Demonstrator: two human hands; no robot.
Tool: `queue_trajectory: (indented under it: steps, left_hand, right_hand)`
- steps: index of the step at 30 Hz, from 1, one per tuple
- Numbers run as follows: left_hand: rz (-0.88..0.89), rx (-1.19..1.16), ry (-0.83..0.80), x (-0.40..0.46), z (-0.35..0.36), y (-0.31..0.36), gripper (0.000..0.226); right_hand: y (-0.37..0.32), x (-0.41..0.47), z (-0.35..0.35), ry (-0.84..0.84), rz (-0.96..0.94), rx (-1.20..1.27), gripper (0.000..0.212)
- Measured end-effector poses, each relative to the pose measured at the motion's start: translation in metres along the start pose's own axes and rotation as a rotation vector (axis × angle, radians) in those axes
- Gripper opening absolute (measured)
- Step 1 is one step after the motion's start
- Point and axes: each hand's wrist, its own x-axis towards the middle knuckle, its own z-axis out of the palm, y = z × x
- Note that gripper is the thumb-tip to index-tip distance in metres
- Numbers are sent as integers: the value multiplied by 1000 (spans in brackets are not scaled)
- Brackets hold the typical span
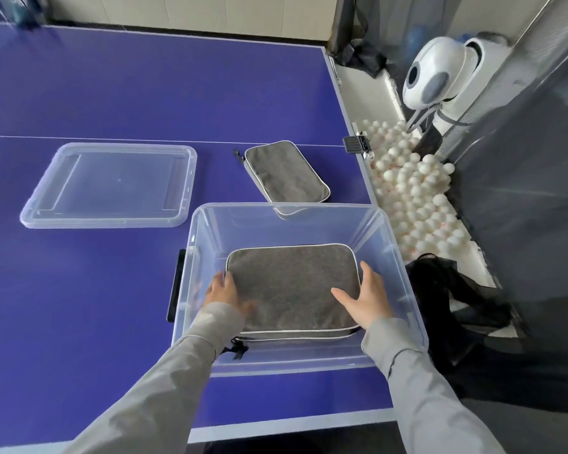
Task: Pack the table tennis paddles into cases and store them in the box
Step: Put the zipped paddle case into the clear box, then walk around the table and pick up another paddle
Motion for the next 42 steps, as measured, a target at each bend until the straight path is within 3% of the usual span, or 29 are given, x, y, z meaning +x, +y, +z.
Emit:
queue_trajectory:
  steps: [4, 10, 15, 21, 28, 35, 42]
  left_hand:
    - [125, 134, 33, -8, -14, 19, 67]
    - [229, -81, 261, -41, -56, 27, 54]
    - [115, -132, 450, -69, -88, -22, 47]
    - [-215, -193, 522, -118, -79, -135, 51]
    - [-591, -311, 409, -212, -22, -272, 48]
    - [-843, -417, 224, -318, 45, -378, 47]
    - [-998, -510, 30, -406, 95, -463, 42]
  right_hand:
    - [-19, -4, -11, 105, -171, -79, 67]
    - [-67, -10, 3, 81, -435, -102, 46]
    - [-118, -27, 42, -86, -631, -92, 46]
    - [-183, -77, 112, -240, -906, -215, 44]
    - [-210, -185, 227, -545, -1215, -420, 42]
    - [-185, -275, 356, -904, -1145, -851, 43]
    - [-165, -342, 450, -986, -1139, -1313, 41]
